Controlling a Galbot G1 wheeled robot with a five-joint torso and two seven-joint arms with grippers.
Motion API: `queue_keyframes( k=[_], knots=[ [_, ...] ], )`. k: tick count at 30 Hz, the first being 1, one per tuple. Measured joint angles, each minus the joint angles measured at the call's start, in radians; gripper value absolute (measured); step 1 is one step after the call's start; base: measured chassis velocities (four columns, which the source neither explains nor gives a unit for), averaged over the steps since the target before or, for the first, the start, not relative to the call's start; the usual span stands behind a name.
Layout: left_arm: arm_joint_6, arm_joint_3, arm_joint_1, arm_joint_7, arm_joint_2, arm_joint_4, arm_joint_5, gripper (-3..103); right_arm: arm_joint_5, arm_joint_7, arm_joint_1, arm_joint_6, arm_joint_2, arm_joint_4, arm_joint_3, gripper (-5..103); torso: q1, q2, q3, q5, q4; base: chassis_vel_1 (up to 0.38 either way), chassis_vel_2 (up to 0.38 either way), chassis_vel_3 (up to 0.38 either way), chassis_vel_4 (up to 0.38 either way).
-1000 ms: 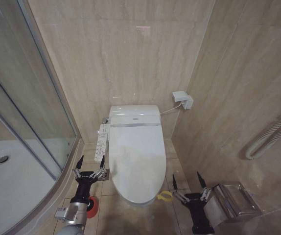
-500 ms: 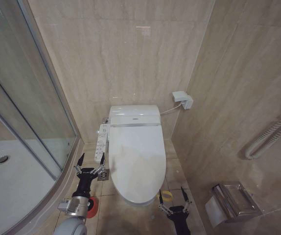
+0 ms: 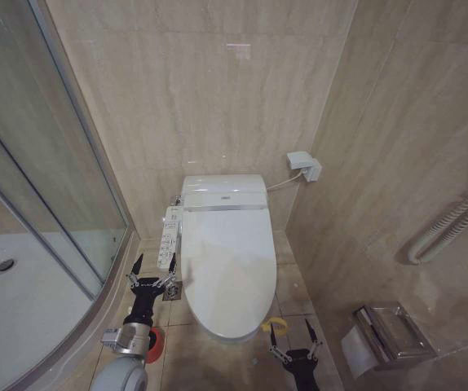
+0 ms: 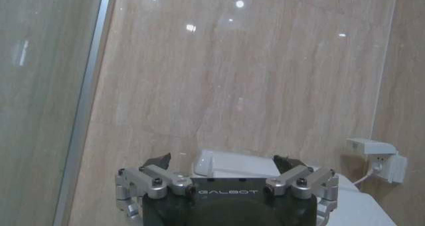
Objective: Open the toilet lid, clean the toilet bowl with a toilet brush, close the toilet lid, and flush.
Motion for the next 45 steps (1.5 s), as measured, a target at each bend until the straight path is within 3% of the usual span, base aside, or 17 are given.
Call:
queue_keyframes(
  k=[31, 32, 39, 40, 45],
  knots=[
    [0.005, -0.015, 0.015, 0.000, -0.004, -0.009, 0.003, 100, 0.037, -0.029, 0.151, 0.024, -0.004, -0.208, 0.040, 100, 0.000, 0.000, 0.000, -0.0001, 0.0000, 0.000, 0.000, 0.000, 0.000],
    [0.005, -0.016, 0.017, 0.000, -0.003, -0.011, 0.003, 100, 0.038, -0.034, 0.149, 0.029, -0.003, -0.203, 0.039, 85, 0.000, 0.000, 0.000, -0.0001, 0.0000, 0.000, 0.000, 0.000, 0.000],
    [0.005, -0.018, 0.026, 0.000, -0.002, -0.022, 0.005, 100, 0.039, -0.049, 0.121, 0.044, 0.004, -0.167, 0.029, 85, 0.000, 0.000, 0.000, -0.0001, 0.0000, 0.000, 0.000, 0.000, 0.000],
    [0.005, -0.018, 0.027, 0.000, -0.001, -0.024, 0.006, 100, 0.039, -0.050, 0.117, 0.046, 0.005, -0.163, 0.027, 58, 0.000, 0.000, 0.000, -0.0001, -0.0001, 0.000, 0.000, 0.000, 0.000],
    [0.005, -0.018, 0.033, 0.000, 0.001, -0.032, 0.006, 100, 0.039, -0.053, 0.114, 0.048, 0.009, -0.164, 0.027, 58, 0.000, 0.000, 0.000, -0.0001, 0.0000, 0.000, 0.000, 0.000, 0.000]
  ],
)
